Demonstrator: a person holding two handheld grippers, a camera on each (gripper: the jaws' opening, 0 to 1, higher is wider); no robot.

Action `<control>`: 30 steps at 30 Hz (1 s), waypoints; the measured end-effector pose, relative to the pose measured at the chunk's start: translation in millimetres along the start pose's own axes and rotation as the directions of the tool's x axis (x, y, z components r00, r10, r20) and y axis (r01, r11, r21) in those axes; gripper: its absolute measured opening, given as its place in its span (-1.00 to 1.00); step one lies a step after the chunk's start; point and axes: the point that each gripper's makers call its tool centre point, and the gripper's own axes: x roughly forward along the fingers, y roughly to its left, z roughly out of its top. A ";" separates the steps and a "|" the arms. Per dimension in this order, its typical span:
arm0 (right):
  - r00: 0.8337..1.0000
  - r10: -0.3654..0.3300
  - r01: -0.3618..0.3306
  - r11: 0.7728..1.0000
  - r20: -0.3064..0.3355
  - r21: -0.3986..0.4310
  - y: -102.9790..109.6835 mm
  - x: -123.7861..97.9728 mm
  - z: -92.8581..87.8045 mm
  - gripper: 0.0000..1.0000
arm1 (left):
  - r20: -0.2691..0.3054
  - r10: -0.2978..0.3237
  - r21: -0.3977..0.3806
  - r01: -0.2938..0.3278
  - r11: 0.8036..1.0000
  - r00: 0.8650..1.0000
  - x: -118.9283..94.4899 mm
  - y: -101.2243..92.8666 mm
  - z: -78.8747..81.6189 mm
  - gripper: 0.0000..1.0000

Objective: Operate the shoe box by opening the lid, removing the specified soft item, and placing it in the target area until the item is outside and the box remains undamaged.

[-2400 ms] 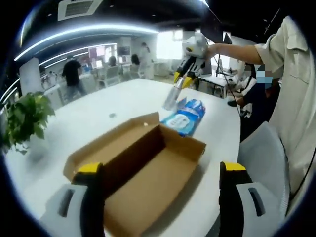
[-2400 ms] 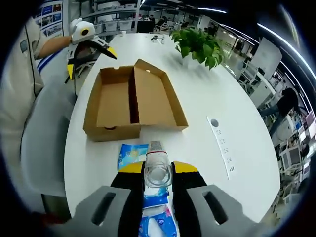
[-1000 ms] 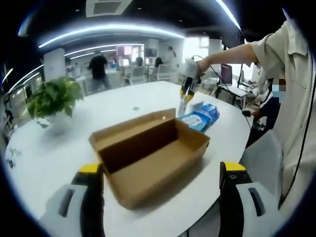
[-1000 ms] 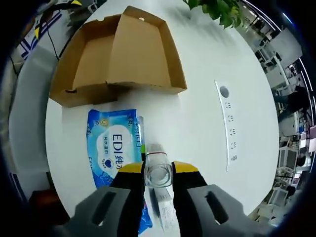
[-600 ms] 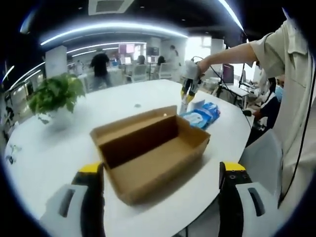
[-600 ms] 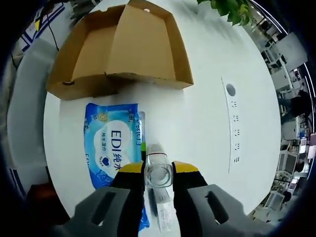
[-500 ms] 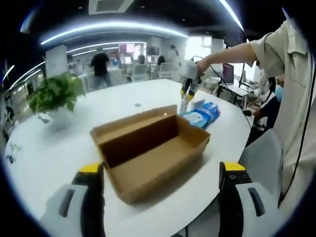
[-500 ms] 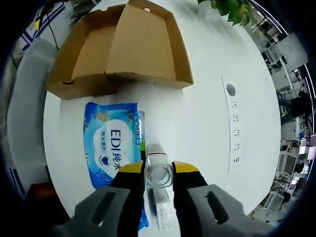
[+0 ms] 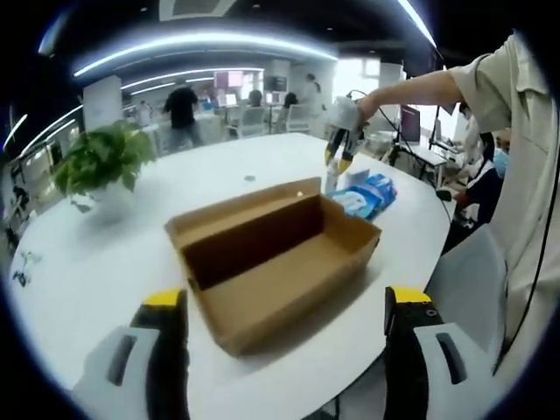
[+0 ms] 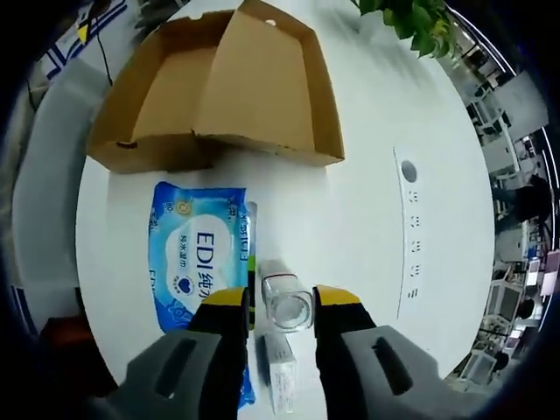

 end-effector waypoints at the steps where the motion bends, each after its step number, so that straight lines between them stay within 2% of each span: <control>1: 1.000 -0.001 0.001 1.000 0.002 0.000 -0.5 0.2 0.2 -0.43 | -0.005 0.005 -0.001 -0.005 1.000 1.000 0.5 1.1 -1.1 0.84; 4: 1.000 -0.008 0.008 1.000 0.019 0.009 -1.7 -3.0 3.8 -0.43 | -0.029 0.054 0.000 -0.054 0.999 0.998 1.1 11.1 -5.2 0.80; 8: 0.998 -0.020 0.018 0.999 0.059 0.038 -4.2 -9.0 12.8 -0.38 | -0.026 0.079 -0.015 -0.080 0.997 0.997 0.5 18.7 -4.7 0.73; 15: 0.989 -0.061 0.042 0.990 0.135 0.137 -12.3 -19.2 33.4 -0.35 | -0.058 0.086 -0.014 -0.087 0.996 0.995 4.8 25.6 -12.6 0.53; 19: 0.983 -0.073 0.038 0.979 0.168 0.202 -14.0 -21.5 44.4 -0.35 | -0.090 0.088 -0.024 -0.090 0.996 0.992 8.0 28.0 -19.8 0.37; 24: 0.976 -0.095 0.037 0.960 0.196 0.279 -16.3 -20.0 56.4 -0.36 | -0.142 0.114 -0.045 -0.121 0.992 0.983 11.8 34.3 -31.6 0.04; 30: 0.965 -0.111 0.011 0.922 0.238 0.387 -15.1 -19.4 76.4 -0.36 | -0.163 0.138 -0.118 -0.158 0.980 0.977 15.9 42.4 -39.3 -0.15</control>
